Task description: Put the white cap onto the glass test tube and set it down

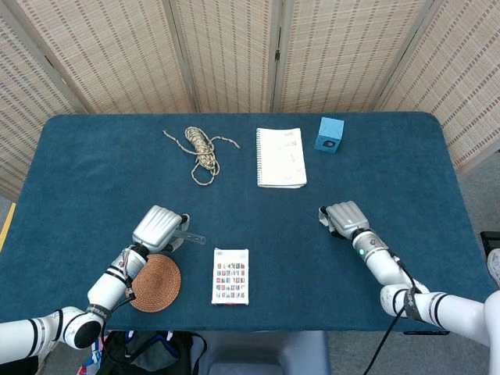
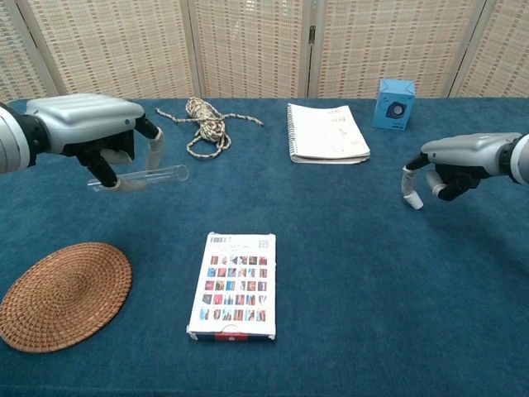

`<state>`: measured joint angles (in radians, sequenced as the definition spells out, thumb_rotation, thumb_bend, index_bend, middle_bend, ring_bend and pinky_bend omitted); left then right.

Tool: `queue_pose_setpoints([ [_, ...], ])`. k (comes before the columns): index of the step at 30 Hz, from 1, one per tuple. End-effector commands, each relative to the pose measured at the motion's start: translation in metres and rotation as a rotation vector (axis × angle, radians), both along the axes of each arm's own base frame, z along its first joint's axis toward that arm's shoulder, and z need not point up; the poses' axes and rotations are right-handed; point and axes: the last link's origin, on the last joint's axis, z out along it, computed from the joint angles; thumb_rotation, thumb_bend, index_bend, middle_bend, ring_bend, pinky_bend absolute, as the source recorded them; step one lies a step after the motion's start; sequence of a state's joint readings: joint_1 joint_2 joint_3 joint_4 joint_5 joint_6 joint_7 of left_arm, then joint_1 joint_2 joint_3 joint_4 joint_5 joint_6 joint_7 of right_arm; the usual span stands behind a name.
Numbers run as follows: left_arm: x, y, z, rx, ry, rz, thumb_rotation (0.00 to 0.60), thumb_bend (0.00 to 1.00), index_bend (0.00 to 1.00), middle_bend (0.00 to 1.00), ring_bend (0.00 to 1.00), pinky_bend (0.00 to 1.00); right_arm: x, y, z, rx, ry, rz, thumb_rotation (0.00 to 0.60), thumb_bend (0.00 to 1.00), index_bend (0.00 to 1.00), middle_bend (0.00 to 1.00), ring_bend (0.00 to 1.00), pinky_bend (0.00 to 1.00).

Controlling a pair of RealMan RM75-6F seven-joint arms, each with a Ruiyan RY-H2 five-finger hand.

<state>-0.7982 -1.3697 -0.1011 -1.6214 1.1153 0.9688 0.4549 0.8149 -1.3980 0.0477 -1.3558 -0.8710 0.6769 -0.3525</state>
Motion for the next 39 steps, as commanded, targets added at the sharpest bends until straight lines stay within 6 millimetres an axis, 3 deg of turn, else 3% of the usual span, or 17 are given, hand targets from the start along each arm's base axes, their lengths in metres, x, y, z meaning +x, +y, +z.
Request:
queue_pose_setpoints([
  [1, 0.000, -0.001, -0.002, -0.004, -0.001, -0.001, 0.600, 0.40, 0.60, 0.99, 0.94, 1.00, -0.005, 0.010, 0.008, -0.008, 0.022, 0.007, 0.600, 0.91, 0.33, 1.00, 1.00, 1.00],
  [13, 0.000, -0.001, -0.002, 0.000, -0.007, -0.006, 0.600, 0.40, 0.59, 0.99, 0.94, 1.00, -0.007, 0.017, 0.021, -0.053, 0.025, 0.022, 0.600, 0.90, 0.33, 1.00, 1.00, 1.00],
  [17, -0.001, 0.000, -0.002, 0.004, -0.006, -0.004, 0.600, 0.40, 0.59, 0.99, 0.94, 1.00, -0.003, 0.021, 0.032, -0.092, 0.001, 0.038, 0.600, 0.80, 0.33, 1.00, 1.00, 1.00],
  [21, -0.001, -0.001, -0.002, 0.003, -0.008, -0.004, 0.600, 0.40, 0.59, 0.99, 0.94, 1.00, 0.003, 0.025, 0.045, -0.142, -0.022, 0.060, 0.600, 0.59, 0.33, 0.91, 0.94, 0.97],
  [22, -0.001, -0.001, -0.002, 0.003, -0.008, -0.005, 0.600, 0.40, 0.59, 0.99, 0.94, 1.00, 0.004, 0.026, 0.049, -0.160, -0.032, 0.066, 0.600, 0.51, 0.33, 0.85, 0.86, 0.91],
  [25, -0.001, -0.002, -0.004, -0.002, -0.005, -0.005, 0.600, 0.40, 0.59, 0.99, 0.94, 1.00, 0.004, 0.030, 0.055, -0.190, -0.054, 0.076, 0.600, 0.33, 0.33, 0.54, 0.51, 0.55],
  [29, 0.000, -0.003, -0.005, -0.006, -0.005, -0.006, 0.600, 0.40, 0.59, 0.99, 0.94, 1.00, 0.001, 0.031, 0.057, -0.214, -0.081, 0.094, 0.600, 0.27, 0.32, 0.20, 0.09, 0.13],
  [30, 0.001, -0.003, -0.005, -0.007, -0.005, -0.008, 0.600, 0.40, 0.59, 0.99, 0.94, 1.00, -0.001, 0.030, 0.056, -0.219, -0.085, 0.101, 0.600, 0.26, 0.32, 0.14, 0.03, 0.05],
  [32, 0.002, -0.004, -0.006, -0.009, -0.005, -0.010, 0.600, 0.40, 0.59, 0.99, 0.94, 1.00, -0.004, 0.029, 0.054, -0.232, -0.087, 0.114, 0.600, 0.26, 0.32, 0.10, 0.00, 0.00],
  [39, 0.005, -0.008, -0.005, -0.010, 0.002, -0.015, 0.600, 0.40, 0.59, 0.99, 0.95, 1.00, -0.015, 0.020, 0.034, -0.217, -0.080, 0.094, 0.600, 0.26, 0.35, 0.09, 0.00, 0.00],
])
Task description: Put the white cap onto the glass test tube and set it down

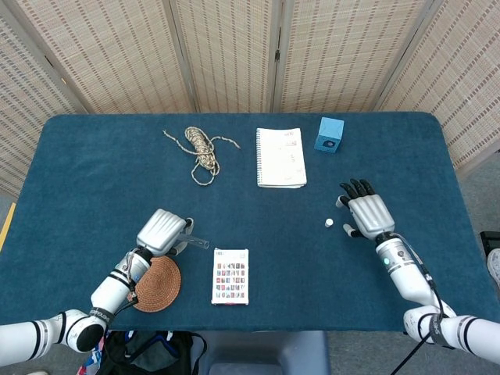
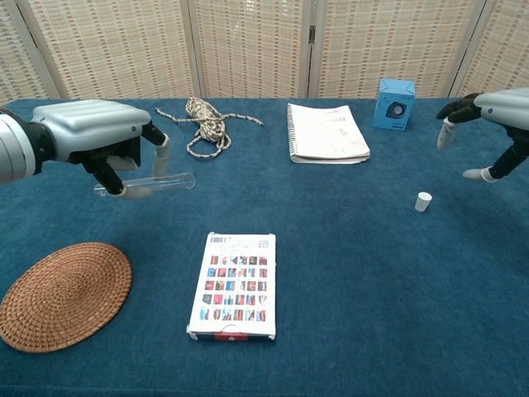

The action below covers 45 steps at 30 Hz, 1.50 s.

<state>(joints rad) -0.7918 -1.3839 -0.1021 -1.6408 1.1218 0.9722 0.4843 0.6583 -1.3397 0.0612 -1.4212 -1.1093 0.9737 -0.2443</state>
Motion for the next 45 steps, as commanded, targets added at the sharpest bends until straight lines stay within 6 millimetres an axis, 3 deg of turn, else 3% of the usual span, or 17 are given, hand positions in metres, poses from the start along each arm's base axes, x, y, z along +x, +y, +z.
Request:
queue_pose_setpoints([
  [1, 0.001, -0.001, 0.001, 0.002, 0.002, 0.000, 0.600, 0.40, 0.59, 0.99, 0.94, 1.00, -0.003, -0.004, -0.013, 0.020, -0.002, -0.011, 0.600, 0.26, 0.35, 0.09, 0.00, 0.00],
  [15, -0.002, -0.001, 0.000, -0.002, 0.011, 0.013, 0.600, 0.40, 0.59, 0.99, 0.94, 1.00, -0.003, -0.019, -0.047, 0.072, 0.050, -0.014, 0.600, 0.31, 0.41, 0.10, 0.00, 0.00],
  [45, -0.009, 0.002, -0.005, -0.020, 0.012, 0.029, 0.600, 0.40, 0.59, 0.99, 0.95, 1.00, -0.005, -0.029, -0.063, 0.085, 0.086, -0.032, 0.600, 0.32, 0.45, 0.14, 0.00, 0.00],
])
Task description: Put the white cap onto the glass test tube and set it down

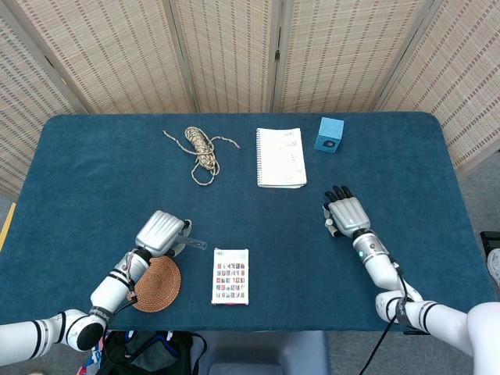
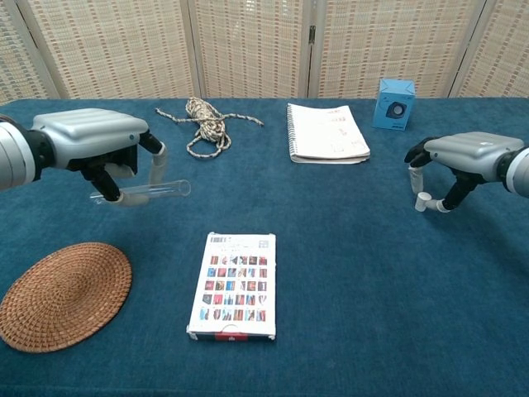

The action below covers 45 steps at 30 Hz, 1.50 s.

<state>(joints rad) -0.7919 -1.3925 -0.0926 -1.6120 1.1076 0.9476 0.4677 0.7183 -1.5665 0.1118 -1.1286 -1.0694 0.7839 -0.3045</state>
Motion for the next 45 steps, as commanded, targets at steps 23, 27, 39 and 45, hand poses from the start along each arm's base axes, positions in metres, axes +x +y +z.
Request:
queue_pose_setpoints([
  [23, 0.009, 0.012, 0.012, -0.048, -0.141, 0.097, 0.600, 0.40, 0.60, 0.99, 0.94, 1.00, 0.017, 0.007, 0.029, -0.055, -0.088, 0.044, 0.600, 0.48, 0.62, 0.24, 0.00, 0.00],
  [27, 0.016, 0.018, 0.021, -0.061, -0.206, 0.115, 0.600, 0.40, 0.60, 0.99, 0.94, 1.00, 0.035, 0.013, 0.054, -0.087, -0.157, 0.077, 0.600, 0.53, 0.64, 0.26, 0.00, 0.00],
  [39, 0.045, 0.023, 0.035, -0.083, -0.445, 0.129, 0.600, 0.40, 0.60, 0.99, 0.94, 1.00, 0.111, 0.041, 0.113, -0.080, -0.497, 0.179, 0.600, 0.55, 0.67, 0.28, 0.00, 0.00],
  [45, 0.051, 0.024, 0.034, -0.122, -0.502, 0.160, 0.600, 0.40, 0.60, 0.99, 0.94, 1.00, 0.133, 0.051, 0.121, -0.041, -0.597, 0.210, 0.600, 0.55, 0.68, 0.29, 0.00, 0.00],
])
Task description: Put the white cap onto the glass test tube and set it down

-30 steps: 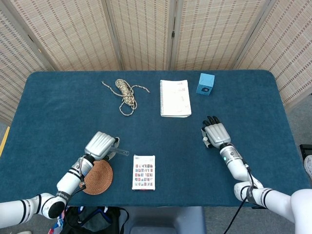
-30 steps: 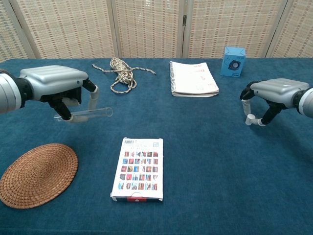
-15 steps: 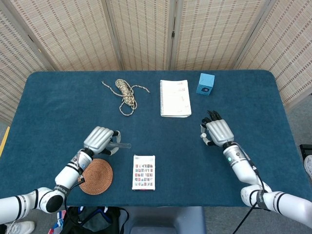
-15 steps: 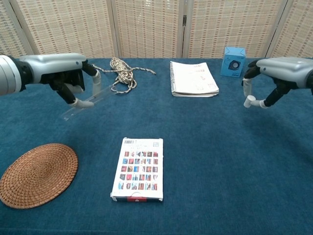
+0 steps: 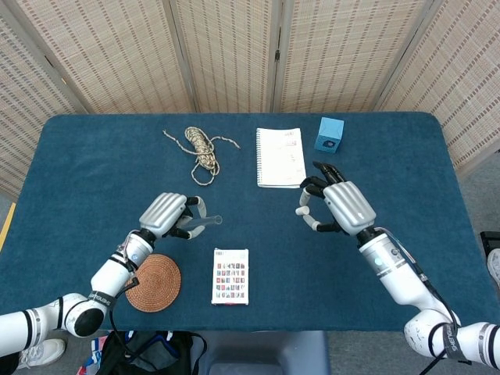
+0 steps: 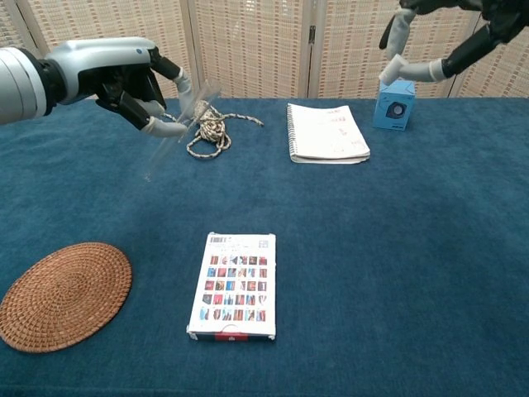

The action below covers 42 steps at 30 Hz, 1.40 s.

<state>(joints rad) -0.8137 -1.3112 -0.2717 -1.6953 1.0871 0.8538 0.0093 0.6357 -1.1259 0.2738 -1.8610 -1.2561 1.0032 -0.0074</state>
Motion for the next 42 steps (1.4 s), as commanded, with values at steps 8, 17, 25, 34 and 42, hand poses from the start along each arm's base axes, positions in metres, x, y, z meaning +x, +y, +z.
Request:
queue_pose_setpoints([
  [8, 0.009, 0.001, -0.011, -0.066, -0.020, 0.036, 0.600, 0.40, 0.60, 0.99, 0.95, 1.00, 0.030, 0.009, -0.005, 0.056, -0.090, 0.080, 0.600, 0.55, 0.69, 0.30, 0.00, 0.00],
  [17, 0.024, 0.003, -0.017, -0.085, -0.023, 0.051, 0.600, 0.40, 0.59, 0.99, 0.94, 1.00, 0.049, 0.006, -0.022, 0.070, -0.074, 0.130, 0.600, 0.55, 0.69, 0.30, 0.00, 0.00],
  [25, 0.037, 0.002, -0.019, -0.101, -0.033, 0.053, 0.600, 0.40, 0.59, 0.99, 0.95, 1.00, 0.062, 0.002, -0.034, 0.068, -0.056, 0.147, 0.600, 0.55, 0.69, 0.30, 0.00, 0.00],
  [34, 0.052, -0.001, -0.021, -0.111, -0.037, 0.040, 0.600, 0.40, 0.59, 0.99, 0.95, 1.00, 0.068, 0.000, -0.039, 0.064, -0.058, 0.150, 0.600, 0.55, 0.69, 0.30, 0.00, 0.00],
  [42, 0.055, -0.002, -0.023, -0.121, -0.037, 0.044, 0.600, 0.40, 0.59, 0.99, 0.95, 1.00, 0.069, 0.001, -0.040, 0.069, -0.063, 0.150, 0.600, 0.55, 0.69, 0.30, 0.00, 0.00],
])
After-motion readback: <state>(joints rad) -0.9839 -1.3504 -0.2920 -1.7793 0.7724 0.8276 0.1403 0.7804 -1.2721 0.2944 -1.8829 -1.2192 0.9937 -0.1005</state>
